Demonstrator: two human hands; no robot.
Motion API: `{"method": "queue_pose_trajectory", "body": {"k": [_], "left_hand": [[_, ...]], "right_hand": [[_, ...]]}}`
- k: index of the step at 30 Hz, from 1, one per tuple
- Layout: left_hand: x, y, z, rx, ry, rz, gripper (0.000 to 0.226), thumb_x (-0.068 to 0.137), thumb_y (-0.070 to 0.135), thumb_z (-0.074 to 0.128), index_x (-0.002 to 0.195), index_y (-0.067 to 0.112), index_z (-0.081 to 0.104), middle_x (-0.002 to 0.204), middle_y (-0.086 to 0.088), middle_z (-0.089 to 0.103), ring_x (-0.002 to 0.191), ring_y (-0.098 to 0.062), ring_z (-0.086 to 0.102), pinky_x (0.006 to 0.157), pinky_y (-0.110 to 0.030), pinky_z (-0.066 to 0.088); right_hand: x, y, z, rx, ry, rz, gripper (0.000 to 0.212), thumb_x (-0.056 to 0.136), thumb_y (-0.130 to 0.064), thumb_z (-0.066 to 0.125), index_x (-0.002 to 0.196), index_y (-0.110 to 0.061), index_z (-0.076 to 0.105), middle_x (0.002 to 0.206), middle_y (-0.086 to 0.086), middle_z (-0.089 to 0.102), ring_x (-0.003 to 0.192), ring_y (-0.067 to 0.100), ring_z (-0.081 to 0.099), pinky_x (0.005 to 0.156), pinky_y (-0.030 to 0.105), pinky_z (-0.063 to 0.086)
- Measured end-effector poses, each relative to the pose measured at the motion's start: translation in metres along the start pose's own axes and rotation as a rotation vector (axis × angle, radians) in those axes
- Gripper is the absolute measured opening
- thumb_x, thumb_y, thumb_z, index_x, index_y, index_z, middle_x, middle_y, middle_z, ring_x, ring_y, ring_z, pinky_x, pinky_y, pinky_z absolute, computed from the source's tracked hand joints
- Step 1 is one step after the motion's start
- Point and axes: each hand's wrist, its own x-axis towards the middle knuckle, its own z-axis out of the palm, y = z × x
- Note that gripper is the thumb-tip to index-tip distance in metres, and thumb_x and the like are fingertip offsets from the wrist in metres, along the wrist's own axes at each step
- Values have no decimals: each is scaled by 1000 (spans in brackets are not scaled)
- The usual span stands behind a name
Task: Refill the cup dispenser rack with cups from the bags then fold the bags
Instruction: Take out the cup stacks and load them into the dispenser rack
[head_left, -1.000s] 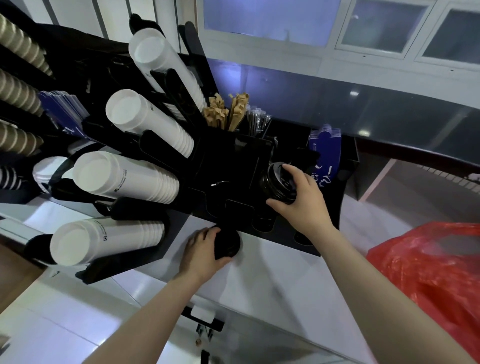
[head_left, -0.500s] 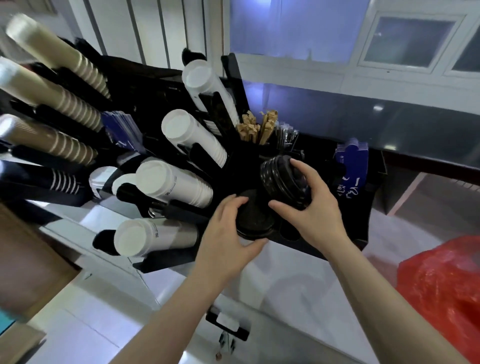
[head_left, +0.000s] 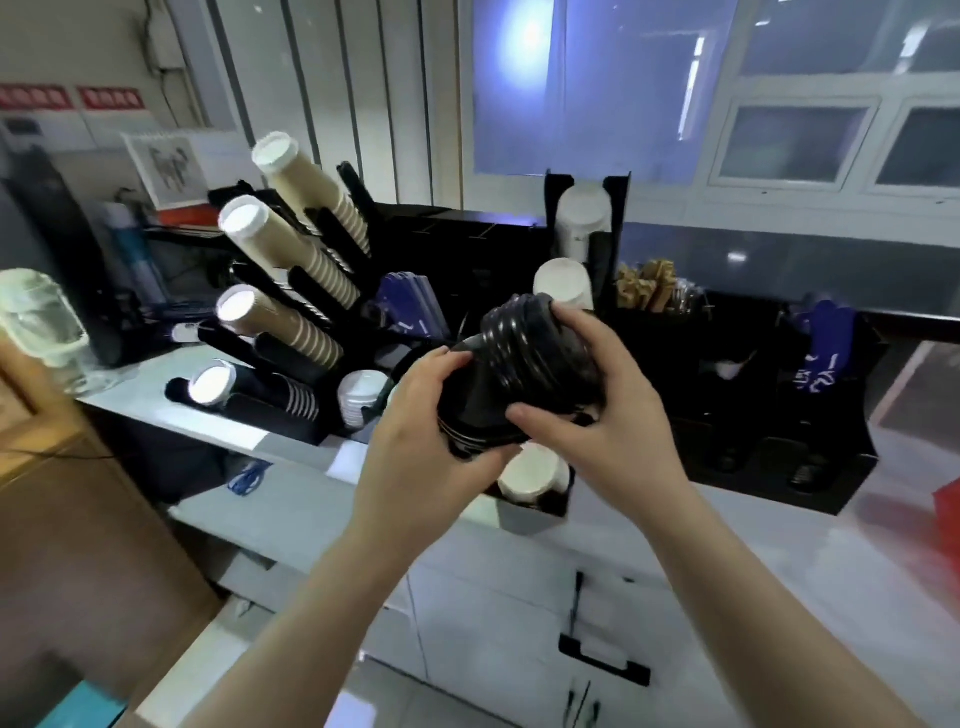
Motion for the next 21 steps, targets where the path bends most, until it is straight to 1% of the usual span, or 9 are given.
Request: {"method": "queue_pose_trajectory", "body": {"k": [2,5,7,9,11,14,16,19,21], "left_hand": [[-3,-16,-22,7,-17,-18,70,65,24,83,127,16,52,125,7,55,117,-4,49,96,-14,38],[-4,-44,-46,3,-22,-40,65,66,32,79,124,20,52,119,14,55,112,-3,51,91,-12,39],[-3,-63,-55,-14,6,-52,65,66,37,79,122,29,47,116,24,52,109,2,51,87,-6,38],[-2,-80,-59,-50,35,-78,75,64,39,82,125,41,37,117,33,48,109,5,51,85,-4,38],[0,-98,-61,-107,48,-116,83,62,44,81,129,41,32,122,30,48,115,1,52,89,-10,42],[15,-126,-64,-177,36,-143,98,59,45,83,140,34,28,129,18,51,120,-8,53,98,-29,46],[31,-143,-66,-186,9,-144,102,60,42,85,142,36,25,128,19,52,121,-9,53,100,-33,45],[56,-163,-66,-171,-17,-129,98,59,46,82,138,46,26,127,27,50,120,0,51,98,-16,41],[72,-176,-64,-165,-28,-115,97,58,46,82,137,48,26,128,27,49,121,2,50,95,-9,38]], "right_hand": [[1,-10,32,-21,-36,26,82,65,-37,83,138,-36,44,125,-16,53,120,4,50,101,37,46],[9,-15,69,-60,-77,37,83,65,-29,85,138,-34,46,125,-14,54,120,5,49,102,37,44],[16,-12,89,-86,-113,49,83,66,-29,85,138,-35,45,127,-14,54,121,5,48,103,36,43],[23,-6,105,-89,-153,80,82,67,-31,84,139,-38,43,129,-13,52,122,5,47,104,36,42],[31,2,118,-55,-170,125,81,67,-35,82,137,-44,42,129,-15,53,120,2,49,103,35,43],[45,16,135,49,-159,191,78,65,-41,79,133,-49,43,127,-18,54,116,-1,52,101,34,46],[58,26,147,100,-168,222,77,63,-42,78,132,-50,44,128,-18,54,116,-1,53,99,32,47],[81,38,164,167,-167,235,76,63,-36,78,130,-47,46,128,-13,55,115,2,54,98,33,48],[94,48,174,197,-137,238,76,61,-35,79,129,-46,46,127,-14,55,115,1,54,98,32,48]]}}
